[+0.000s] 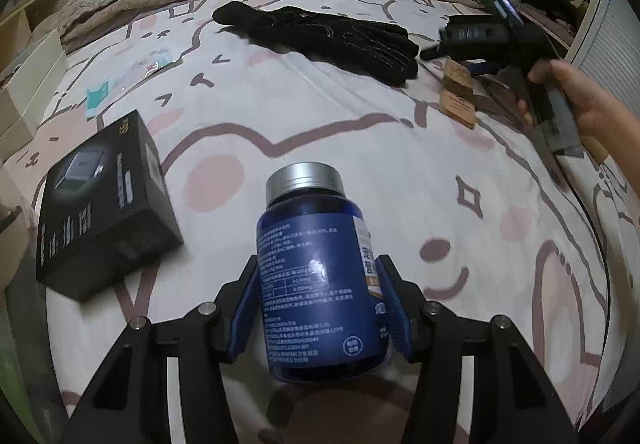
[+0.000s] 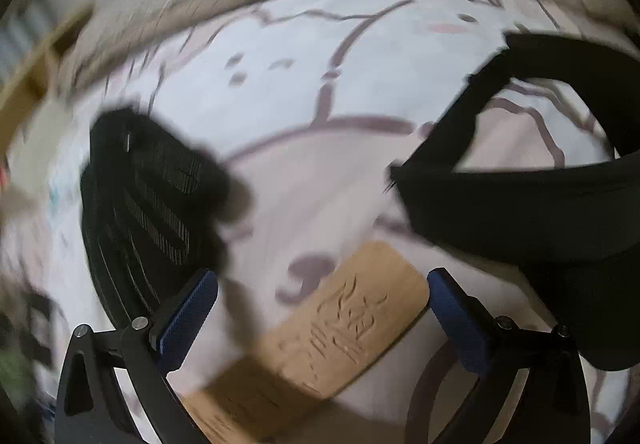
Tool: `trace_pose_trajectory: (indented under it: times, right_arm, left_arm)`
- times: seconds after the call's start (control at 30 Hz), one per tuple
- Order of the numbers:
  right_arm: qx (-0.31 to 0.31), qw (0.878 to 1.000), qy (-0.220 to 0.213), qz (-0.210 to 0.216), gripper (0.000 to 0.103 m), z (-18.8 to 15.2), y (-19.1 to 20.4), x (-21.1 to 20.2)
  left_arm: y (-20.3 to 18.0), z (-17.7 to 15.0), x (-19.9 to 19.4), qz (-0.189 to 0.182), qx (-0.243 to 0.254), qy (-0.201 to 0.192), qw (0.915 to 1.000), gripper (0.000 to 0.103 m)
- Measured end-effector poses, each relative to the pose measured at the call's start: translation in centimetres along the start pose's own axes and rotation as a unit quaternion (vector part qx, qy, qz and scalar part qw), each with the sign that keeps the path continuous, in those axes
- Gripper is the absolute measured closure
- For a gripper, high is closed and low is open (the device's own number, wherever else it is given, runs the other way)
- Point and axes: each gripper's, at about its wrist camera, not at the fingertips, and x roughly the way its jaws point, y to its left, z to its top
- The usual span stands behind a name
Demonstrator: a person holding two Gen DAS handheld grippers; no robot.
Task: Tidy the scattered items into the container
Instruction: 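Release the black visor and grasp the carved wooden plaque with the right tool, then lift the blue bottle with the left tool while the right tool lifts the wooden plaque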
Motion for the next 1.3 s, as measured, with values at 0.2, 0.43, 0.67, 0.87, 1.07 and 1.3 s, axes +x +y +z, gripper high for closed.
trace_pose_trajectory:
  times: [0.2, 0.43, 0.67, 0.87, 1.07, 1.3]
  right_arm:
    - [-0.076, 0.997, -0.01, -0.016, 0.0, -2.9, 2.2, -0.7]
    - [-0.147, 0.989, -0.006, 0.018, 0.0, -6.6, 4.5, -2.3]
    - [-0.209, 0.977, 0.0, 0.042, 0.0, -11.2, 7.0, -4.6]
    - [-0.248, 0.967, 0.008, 0.063, 0.0, -15.2, 8.8, -6.7]
    - [-0.282, 0.956, 0.017, 0.076, 0.0, -18.7, 10.4, -8.4]
    - [-0.273, 0.959, -0.012, 0.073, 0.0, -21.8, 10.7, -9.7]
  left_arm:
    - [-0.1, -1.5, -1.0, -0.002, -0.002, 0.003, 1.0, 0.047]
    - [-0.3, -3.2, -2.0, -0.004, -0.007, 0.0, 1.0, 0.048]
    - [-0.9, -5.2, -3.2, -0.011, -0.01, -0.007, 0.9999, 0.048]
    - [-1.5, -7.6, -4.5, -0.017, -0.011, -0.012, 0.9997, 0.049]
    - [-1.8, -9.6, -5.7, -0.02, -0.004, -0.015, 0.9997, 0.05]
    - [-1.8, -11.3, -6.5, -0.015, -0.005, -0.013, 0.9998, 0.051]
